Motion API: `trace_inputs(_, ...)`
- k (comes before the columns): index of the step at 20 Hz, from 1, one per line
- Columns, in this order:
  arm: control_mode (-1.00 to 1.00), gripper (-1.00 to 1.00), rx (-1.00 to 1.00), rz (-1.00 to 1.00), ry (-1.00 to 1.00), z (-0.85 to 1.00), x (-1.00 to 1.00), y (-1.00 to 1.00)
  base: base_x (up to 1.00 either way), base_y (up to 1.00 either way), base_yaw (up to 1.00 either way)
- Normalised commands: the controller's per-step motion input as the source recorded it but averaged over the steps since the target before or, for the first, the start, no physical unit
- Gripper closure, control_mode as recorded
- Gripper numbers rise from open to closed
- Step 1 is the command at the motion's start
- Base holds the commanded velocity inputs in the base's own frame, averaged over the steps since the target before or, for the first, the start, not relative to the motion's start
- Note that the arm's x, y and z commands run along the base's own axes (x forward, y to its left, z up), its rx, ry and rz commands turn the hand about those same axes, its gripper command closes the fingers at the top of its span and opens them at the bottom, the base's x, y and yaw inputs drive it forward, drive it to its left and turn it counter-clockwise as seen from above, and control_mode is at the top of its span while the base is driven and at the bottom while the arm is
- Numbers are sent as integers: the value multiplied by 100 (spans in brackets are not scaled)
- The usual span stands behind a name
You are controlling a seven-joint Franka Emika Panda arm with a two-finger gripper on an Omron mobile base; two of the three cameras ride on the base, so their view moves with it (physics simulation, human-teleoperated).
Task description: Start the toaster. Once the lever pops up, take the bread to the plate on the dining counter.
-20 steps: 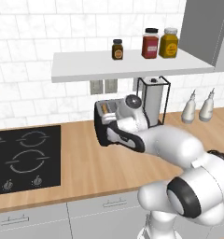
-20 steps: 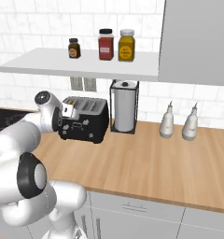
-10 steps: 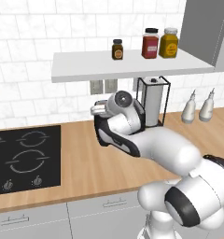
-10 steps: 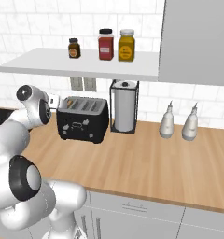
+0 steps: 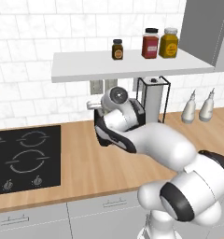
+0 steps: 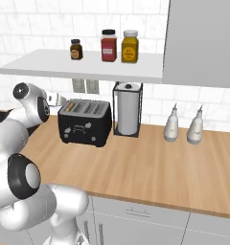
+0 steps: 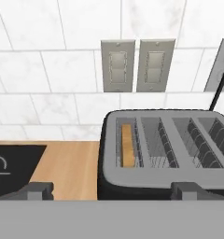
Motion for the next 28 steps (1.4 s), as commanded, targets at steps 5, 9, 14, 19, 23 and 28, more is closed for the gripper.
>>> trace_inputs(5,-100,-100,1,0,0,-32,28,-27,0,0,0)
trace_inputs(9,-100,-100,0,0,0,-43,14,-14,0,0,0)
trace_inputs(14,-100,-100,0,0,0,-44,18,-3,0,0,0)
trace_inputs(19,-100,-100,0,0,0,-6,29,0,0,0,0)
trace_inputs(23,-100,-100,0,0,2,0,42,0,0,0,0)
trace_inputs(28,-100,-100,0,0,8,0,31,2,0,0,0)
